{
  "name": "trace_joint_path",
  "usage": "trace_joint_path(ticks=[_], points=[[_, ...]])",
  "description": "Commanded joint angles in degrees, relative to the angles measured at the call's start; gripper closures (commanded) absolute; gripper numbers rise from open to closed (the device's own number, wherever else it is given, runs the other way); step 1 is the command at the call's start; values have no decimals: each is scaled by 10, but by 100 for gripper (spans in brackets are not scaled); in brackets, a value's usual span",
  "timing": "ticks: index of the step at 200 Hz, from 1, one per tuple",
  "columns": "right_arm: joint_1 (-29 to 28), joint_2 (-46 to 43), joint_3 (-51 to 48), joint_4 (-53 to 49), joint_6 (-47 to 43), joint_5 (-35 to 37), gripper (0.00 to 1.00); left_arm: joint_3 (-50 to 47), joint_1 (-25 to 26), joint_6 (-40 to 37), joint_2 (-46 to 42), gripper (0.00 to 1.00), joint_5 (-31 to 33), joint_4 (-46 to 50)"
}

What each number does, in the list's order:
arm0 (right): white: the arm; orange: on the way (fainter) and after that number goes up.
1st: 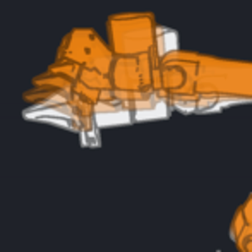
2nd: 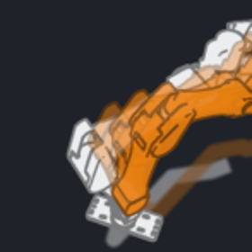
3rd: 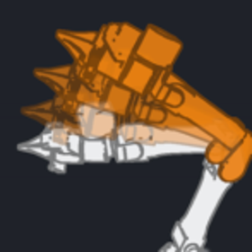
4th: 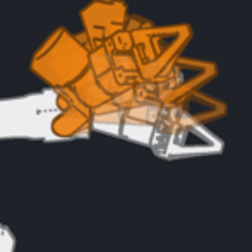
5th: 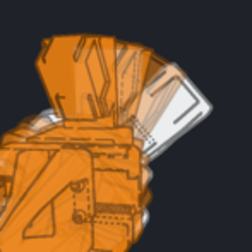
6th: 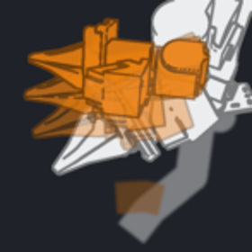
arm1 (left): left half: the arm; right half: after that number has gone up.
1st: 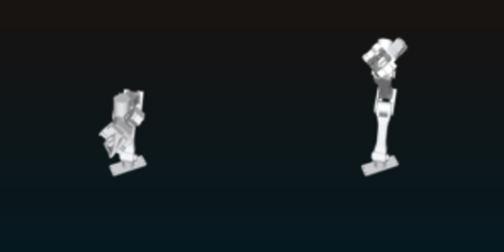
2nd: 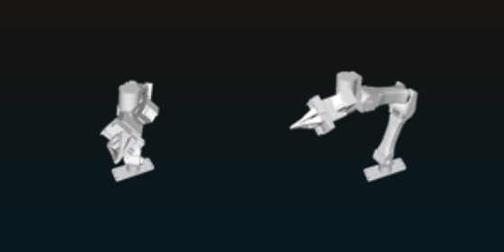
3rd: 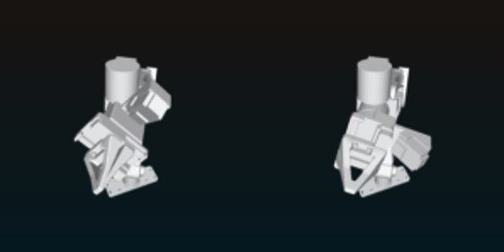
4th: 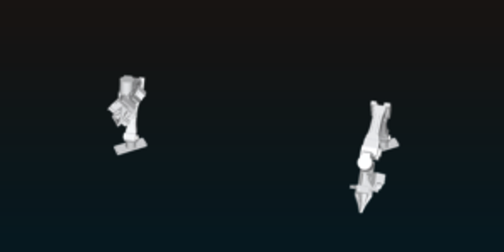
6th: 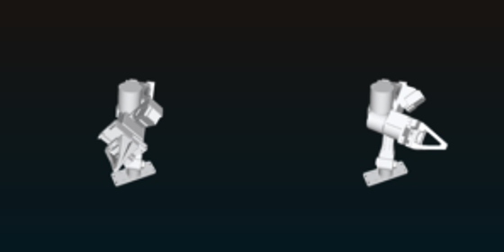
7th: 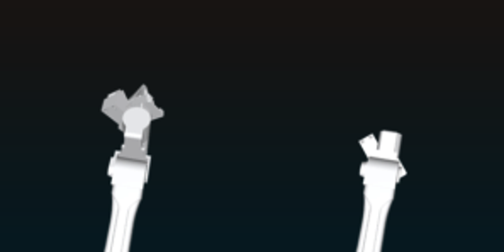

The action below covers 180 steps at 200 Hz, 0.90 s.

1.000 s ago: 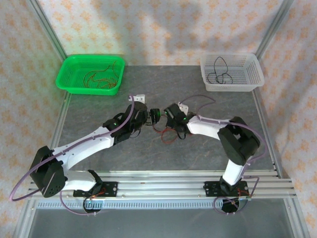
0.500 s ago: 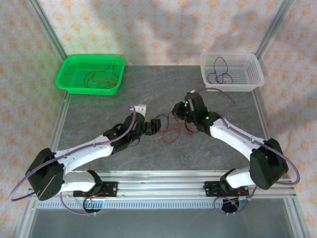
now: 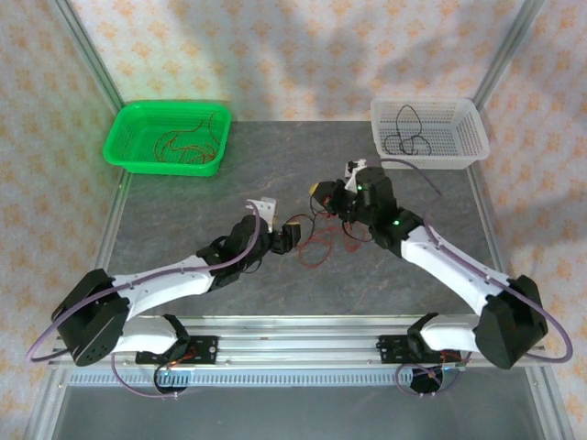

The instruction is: Untangle the cables

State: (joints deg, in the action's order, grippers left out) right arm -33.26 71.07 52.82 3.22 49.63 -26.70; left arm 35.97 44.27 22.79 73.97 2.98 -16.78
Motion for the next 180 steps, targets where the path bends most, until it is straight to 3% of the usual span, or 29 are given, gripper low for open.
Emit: trace_joint_path(ticks=[1, 32, 131, 180], points=[[2, -31, -4, 55, 40, -19, 100, -9, 3, -45, 15, 26, 3, -82], [2, -57, -6, 64, 70, -13, 100, -1, 3, -70, 35, 25, 5, -134], [3, -102, -40, 142, 167, 14, 100, 85, 51, -100, 134, 20, -93, -210], [2, -110, -49, 171, 200, 4, 100, 175, 48, -111, 238, 17, 78, -200]])
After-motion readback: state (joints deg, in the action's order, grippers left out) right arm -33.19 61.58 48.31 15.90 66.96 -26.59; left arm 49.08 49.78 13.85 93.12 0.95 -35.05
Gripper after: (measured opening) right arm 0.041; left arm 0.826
